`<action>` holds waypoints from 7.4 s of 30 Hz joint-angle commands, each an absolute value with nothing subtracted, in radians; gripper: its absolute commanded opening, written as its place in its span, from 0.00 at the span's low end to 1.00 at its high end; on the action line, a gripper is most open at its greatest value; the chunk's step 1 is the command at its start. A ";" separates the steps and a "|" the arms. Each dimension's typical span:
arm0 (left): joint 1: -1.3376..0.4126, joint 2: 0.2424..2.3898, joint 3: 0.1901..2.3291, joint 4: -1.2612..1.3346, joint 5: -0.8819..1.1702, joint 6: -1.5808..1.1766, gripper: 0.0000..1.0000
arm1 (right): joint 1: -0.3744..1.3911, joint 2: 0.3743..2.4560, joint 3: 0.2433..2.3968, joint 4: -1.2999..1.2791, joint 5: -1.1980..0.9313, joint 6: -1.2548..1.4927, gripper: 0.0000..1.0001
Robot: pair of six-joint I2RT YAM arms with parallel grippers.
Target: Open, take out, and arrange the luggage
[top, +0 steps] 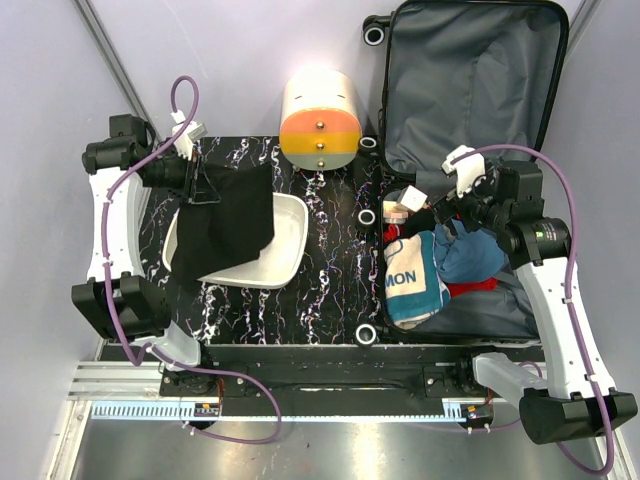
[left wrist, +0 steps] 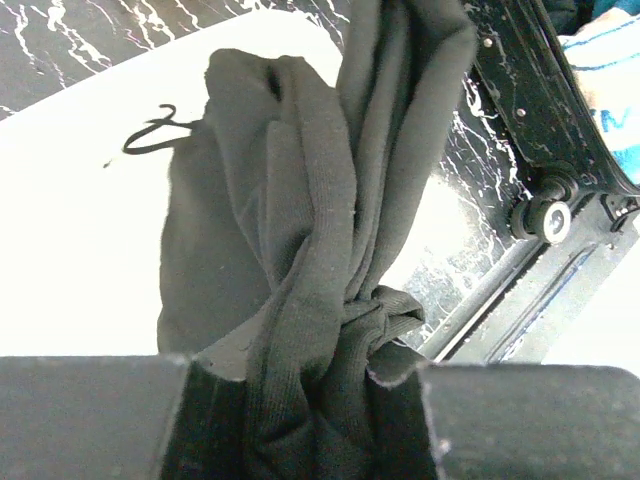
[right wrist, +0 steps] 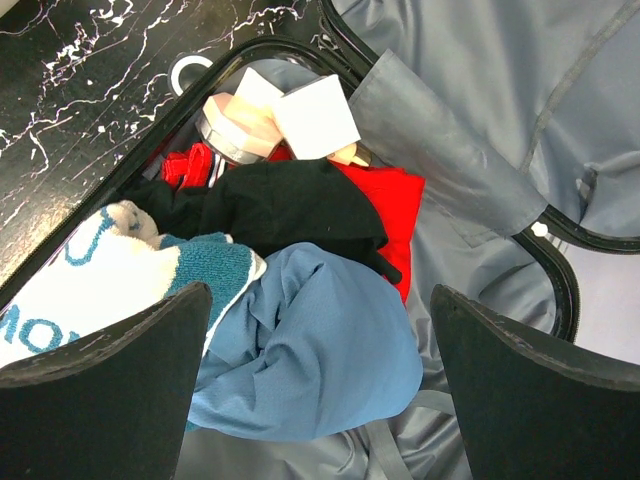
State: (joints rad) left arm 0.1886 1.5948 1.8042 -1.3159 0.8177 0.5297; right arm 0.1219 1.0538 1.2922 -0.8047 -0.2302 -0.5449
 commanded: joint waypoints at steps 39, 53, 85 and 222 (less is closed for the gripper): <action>0.166 1.909 1.944 -1.095 0.538 0.659 0.99 | 0.123 1.063 1.350 -0.854 -0.221 -0.520 1.00; -0.020 1.769 1.479 -0.867 0.540 0.594 0.96 | 0.123 1.131 1.430 -1.118 -0.388 -0.483 1.00; -0.074 1.427 1.443 -0.810 0.706 0.405 0.99 | 0.084 1.037 1.105 -1.057 -0.118 -1.164 1.00; -0.167 1.246 1.361 -0.848 0.721 0.354 0.99 | 0.235 1.555 1.483 -1.428 -0.678 -1.143 1.00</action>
State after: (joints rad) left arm -0.1627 1.2716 1.3609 -0.9142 0.6785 0.3897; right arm 0.2279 1.4944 1.4788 -1.2804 -0.6384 -1.0328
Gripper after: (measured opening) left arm 0.988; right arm 0.994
